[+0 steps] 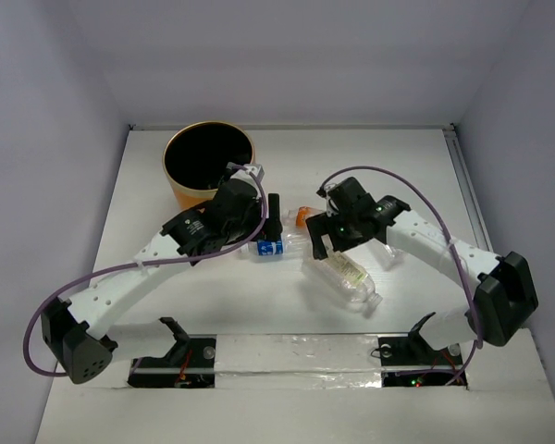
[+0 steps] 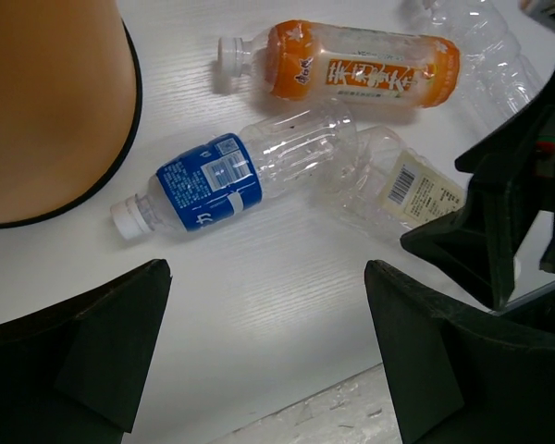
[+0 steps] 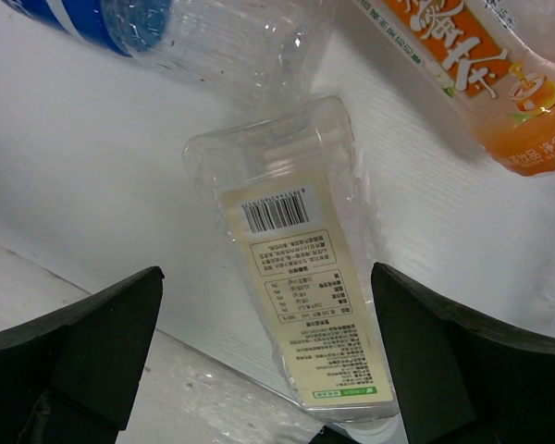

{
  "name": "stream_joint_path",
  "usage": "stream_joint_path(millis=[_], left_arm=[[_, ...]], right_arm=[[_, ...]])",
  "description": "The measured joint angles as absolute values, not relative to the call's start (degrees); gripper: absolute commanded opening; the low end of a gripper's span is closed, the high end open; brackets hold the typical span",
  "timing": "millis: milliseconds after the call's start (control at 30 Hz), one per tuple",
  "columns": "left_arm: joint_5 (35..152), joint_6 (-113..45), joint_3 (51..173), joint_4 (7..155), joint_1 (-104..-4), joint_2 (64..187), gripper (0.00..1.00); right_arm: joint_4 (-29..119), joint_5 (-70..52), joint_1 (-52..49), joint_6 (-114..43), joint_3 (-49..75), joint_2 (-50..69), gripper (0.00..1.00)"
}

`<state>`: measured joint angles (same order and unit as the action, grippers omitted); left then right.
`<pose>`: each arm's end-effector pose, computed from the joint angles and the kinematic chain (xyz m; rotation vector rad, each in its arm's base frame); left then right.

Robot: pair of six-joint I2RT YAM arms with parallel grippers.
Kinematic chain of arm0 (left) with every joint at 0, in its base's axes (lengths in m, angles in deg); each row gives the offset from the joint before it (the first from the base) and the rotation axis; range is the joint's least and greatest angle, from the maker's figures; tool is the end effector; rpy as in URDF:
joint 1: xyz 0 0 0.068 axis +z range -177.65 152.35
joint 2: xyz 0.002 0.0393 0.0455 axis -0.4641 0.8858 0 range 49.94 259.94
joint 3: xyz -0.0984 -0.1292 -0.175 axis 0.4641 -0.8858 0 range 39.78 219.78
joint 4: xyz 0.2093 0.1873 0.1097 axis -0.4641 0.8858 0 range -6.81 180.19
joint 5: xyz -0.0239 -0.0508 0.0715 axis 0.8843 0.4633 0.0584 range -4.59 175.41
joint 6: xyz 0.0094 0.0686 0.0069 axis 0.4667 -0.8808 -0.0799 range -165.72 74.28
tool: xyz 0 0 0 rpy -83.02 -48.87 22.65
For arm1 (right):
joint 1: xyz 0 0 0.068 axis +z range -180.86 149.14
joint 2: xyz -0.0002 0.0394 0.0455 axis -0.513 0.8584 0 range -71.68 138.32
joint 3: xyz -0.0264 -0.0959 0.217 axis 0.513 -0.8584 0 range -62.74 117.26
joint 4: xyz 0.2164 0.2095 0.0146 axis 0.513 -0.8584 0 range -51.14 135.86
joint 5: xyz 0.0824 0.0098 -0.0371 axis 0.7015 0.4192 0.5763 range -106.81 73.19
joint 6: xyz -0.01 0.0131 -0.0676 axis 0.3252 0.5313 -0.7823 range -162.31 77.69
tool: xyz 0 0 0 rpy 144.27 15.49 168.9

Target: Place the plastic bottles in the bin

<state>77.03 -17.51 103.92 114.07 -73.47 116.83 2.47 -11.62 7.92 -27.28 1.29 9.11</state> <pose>0.2348 -0.2298 0.2979 0.2523 2.1959 -0.5833 0.2624 0.2176 0.2007 -0.5842 2.6204 0.4323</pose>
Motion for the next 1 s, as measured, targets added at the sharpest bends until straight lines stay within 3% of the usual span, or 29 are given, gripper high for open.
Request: stream_joint_path(millis=[633, 767, 800, 900, 1000], left_arm=[[85.44, -21.42, 102.72, 108.6, -68.67, 118.45, 0.84], [86.27, -22.62, 103.2, 108.25, -67.64, 121.07, 0.84], [86.38, -22.86, 103.44, 108.19, -67.57, 121.7, 0.84], [86.88, -23.78, 104.14, 107.58, -67.51, 123.39, 0.83], [87.19, -25.03, 104.47, 107.23, -67.55, 124.5, 0.84]], right_arm=[[-2.6, -10.9, 7.92, -31.0, 2.41, 19.23, 0.99], [-3.24, -10.77, 7.92, -31.0, 2.41, 20.17, 0.8], [-3.3, -10.77, 7.88, -30.93, 2.34, 20.08, 0.68], [-3.15, -10.18, 7.83, -30.3, 1.44, 18.84, 0.5], [-3.17, -9.33, 7.83, -28.96, -0.72, 15.84, 0.45]])
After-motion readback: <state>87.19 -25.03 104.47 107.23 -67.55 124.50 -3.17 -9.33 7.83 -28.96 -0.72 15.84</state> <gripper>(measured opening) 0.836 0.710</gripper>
